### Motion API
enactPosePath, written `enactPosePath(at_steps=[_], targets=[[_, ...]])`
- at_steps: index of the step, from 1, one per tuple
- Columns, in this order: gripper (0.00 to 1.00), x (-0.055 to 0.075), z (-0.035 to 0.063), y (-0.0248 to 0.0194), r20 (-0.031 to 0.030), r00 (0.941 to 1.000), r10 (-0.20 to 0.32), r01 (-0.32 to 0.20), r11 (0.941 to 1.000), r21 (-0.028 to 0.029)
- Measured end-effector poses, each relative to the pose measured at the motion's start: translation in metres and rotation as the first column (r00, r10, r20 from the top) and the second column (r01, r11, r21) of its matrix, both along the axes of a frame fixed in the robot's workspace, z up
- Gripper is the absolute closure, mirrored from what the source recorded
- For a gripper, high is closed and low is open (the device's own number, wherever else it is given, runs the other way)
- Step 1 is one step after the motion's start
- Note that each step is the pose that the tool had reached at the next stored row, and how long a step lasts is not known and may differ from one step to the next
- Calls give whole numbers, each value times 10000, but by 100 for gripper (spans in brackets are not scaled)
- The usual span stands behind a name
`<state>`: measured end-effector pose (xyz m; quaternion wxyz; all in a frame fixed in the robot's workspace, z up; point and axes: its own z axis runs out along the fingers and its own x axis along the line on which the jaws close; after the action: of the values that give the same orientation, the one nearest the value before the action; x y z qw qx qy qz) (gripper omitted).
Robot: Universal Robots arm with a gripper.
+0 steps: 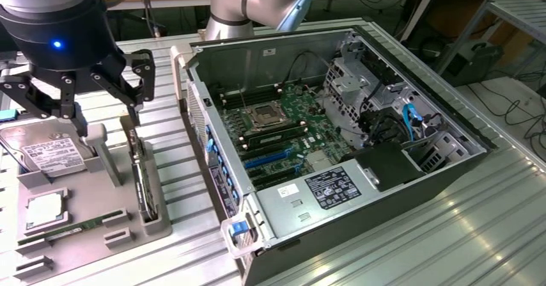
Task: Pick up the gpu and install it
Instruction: 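Pick up the gpu and move the gpu toward the slot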
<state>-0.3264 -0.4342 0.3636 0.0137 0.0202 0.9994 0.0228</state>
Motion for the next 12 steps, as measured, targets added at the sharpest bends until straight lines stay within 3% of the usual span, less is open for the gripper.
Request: enactPosePath(at_steps=[12], targets=[[34, 0, -138, -1, 1, 10000, 68, -68, 10000, 1]])
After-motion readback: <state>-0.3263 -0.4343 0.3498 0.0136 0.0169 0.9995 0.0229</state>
